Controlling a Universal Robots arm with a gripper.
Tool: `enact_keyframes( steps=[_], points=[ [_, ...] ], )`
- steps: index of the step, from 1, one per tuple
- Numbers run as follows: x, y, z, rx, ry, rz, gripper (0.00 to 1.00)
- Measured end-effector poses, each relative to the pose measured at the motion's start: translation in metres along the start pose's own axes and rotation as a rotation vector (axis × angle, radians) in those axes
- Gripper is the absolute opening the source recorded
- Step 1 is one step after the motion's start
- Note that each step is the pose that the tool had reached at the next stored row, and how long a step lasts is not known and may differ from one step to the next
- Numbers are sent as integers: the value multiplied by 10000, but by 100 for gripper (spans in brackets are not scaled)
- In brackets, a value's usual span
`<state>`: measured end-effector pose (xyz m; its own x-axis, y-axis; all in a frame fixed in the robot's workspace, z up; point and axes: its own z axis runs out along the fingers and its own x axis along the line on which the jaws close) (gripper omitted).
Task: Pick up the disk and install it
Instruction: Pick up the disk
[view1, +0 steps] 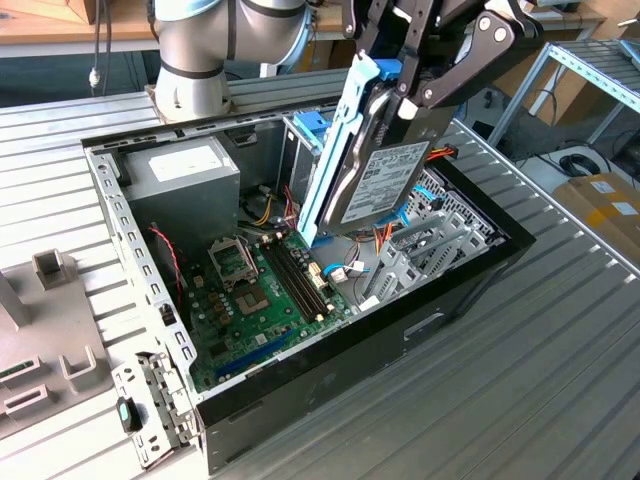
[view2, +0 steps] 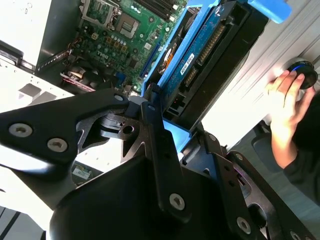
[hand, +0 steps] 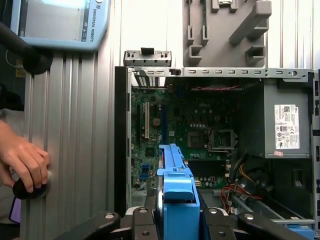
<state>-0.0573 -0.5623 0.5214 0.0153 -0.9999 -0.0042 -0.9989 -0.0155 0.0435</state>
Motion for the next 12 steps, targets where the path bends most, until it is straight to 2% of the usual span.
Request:
enact_keyframes(
  steps=[12],
  points=[
    [2, -112, 1, 0, 0, 1, 37]
  ],
)
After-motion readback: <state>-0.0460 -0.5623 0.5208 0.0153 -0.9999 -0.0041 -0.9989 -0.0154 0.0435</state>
